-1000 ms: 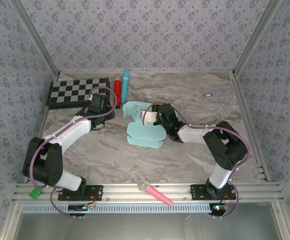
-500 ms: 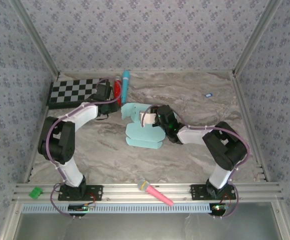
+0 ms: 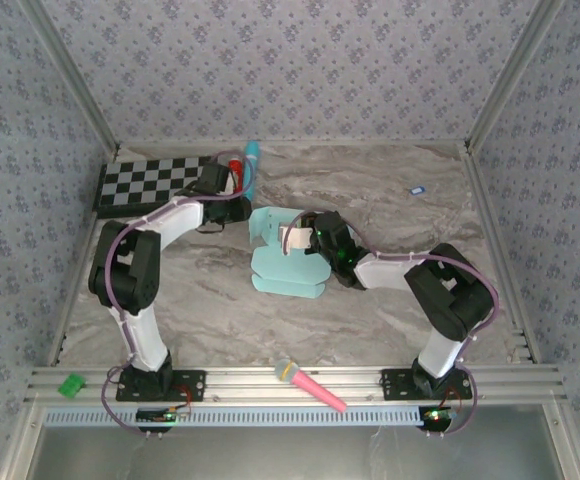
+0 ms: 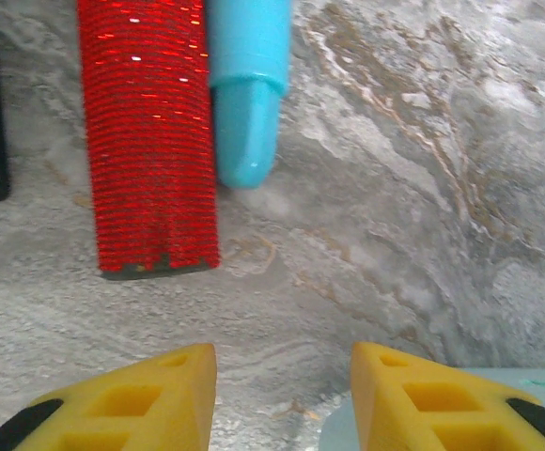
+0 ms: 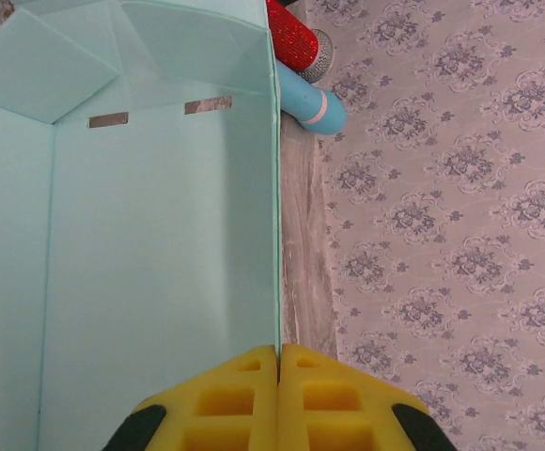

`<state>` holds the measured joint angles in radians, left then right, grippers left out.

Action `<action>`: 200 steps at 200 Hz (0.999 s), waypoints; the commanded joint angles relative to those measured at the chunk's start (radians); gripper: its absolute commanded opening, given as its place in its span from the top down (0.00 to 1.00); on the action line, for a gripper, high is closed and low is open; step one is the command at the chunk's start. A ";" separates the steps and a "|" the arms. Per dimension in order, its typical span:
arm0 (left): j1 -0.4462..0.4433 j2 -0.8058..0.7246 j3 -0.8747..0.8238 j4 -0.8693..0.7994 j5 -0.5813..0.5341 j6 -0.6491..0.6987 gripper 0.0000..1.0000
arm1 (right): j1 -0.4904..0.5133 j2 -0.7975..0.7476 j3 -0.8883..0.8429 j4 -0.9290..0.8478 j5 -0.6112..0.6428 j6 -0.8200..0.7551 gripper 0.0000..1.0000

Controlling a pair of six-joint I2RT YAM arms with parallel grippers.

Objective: Fold the paper box

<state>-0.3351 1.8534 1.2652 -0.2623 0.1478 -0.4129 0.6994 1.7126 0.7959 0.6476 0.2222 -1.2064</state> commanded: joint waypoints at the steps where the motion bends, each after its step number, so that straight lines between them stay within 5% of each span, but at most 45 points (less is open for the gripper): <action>1: -0.005 -0.015 0.006 -0.015 0.082 0.056 0.59 | 0.010 0.014 0.001 0.000 0.013 -0.019 1.00; 200: -0.015 -0.056 -0.124 0.118 0.372 0.158 0.63 | 0.005 0.058 0.064 -0.018 0.020 -0.023 1.00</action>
<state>-0.3359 1.8084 1.1545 -0.1787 0.4496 -0.2943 0.7002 1.7489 0.8310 0.6498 0.2356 -1.2213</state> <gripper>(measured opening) 0.379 0.053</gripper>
